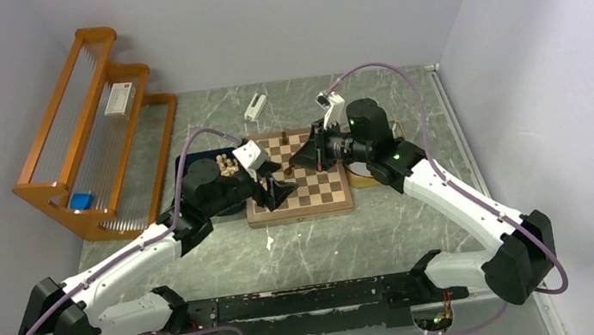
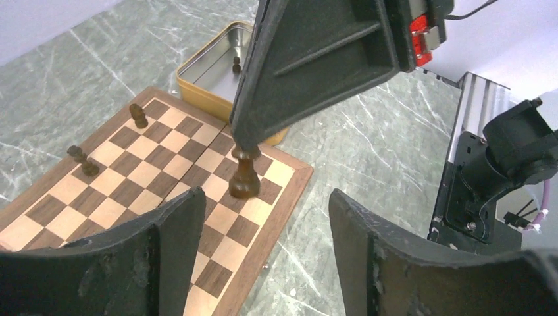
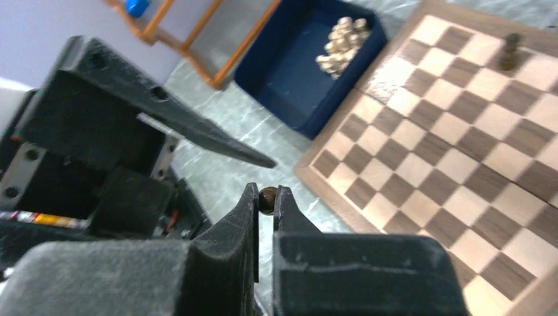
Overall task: Set up the chess pieces on the board
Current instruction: Place the chess piece on the chessboard.
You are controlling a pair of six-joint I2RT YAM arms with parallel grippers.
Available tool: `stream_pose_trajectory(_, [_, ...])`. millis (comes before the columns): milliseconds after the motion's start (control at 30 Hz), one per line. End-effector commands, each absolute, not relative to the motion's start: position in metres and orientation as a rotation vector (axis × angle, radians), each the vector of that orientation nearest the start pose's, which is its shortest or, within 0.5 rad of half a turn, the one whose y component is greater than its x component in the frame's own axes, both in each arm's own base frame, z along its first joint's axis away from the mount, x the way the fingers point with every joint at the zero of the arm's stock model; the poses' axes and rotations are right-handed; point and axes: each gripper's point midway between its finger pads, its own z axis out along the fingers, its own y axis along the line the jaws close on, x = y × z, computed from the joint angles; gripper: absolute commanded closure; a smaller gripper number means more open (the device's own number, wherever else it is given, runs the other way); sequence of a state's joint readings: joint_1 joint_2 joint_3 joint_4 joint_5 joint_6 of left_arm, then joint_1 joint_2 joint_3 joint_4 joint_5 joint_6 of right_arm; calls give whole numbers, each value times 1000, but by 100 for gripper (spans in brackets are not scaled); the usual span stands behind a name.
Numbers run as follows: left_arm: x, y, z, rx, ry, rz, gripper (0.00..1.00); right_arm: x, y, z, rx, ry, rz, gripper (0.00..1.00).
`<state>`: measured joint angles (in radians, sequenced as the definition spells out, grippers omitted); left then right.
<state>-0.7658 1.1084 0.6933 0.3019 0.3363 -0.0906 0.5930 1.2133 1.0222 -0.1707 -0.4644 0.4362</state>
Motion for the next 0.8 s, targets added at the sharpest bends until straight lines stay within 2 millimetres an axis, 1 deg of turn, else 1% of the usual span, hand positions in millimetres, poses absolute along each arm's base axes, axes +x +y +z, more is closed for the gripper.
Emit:
stream_pose_trajectory(0, [238,-298,241,776,1567,-861,22,292,267,268,-385,1970,882,100])
stream_pose_trajectory(33, [240,-296,241,766,1579,-853,7,298,264,267,-367,1968,846,100])
stream_pose_trajectory(67, [243,-294,240,751,1597,-840,3,304,261,265,-349,1967,812,100])
stream_pose_trajectory(233, [259,-276,229,669,1709,-801,2,341,244,248,-247,1981,604,100])
stream_pose_trajectory(367, [275,-251,222,553,1787,-789,2,368,233,229,-187,2011,434,100])
stream_pose_trajectory(400, [281,-241,219,509,1809,-776,2,374,231,225,-175,2012,403,100])
stream_pose_trajectory(500, [301,-209,205,363,1897,-731,2,388,236,217,-173,1990,367,100])
stream_pose_trajectory(567, [311,-191,191,278,1997,-667,2,395,244,207,-203,1983,335,100])
stream_pose_trajectory(633, [313,-183,182,262,2086,-616,2,402,252,198,-217,1993,296,100])
stream_pose_trajectory(700, [308,-182,177,290,2135,-604,2,410,257,190,-217,2005,259,100])
stream_pose_trajectory(767, [304,-181,178,311,2142,-604,2,418,263,186,-213,1990,249,100])
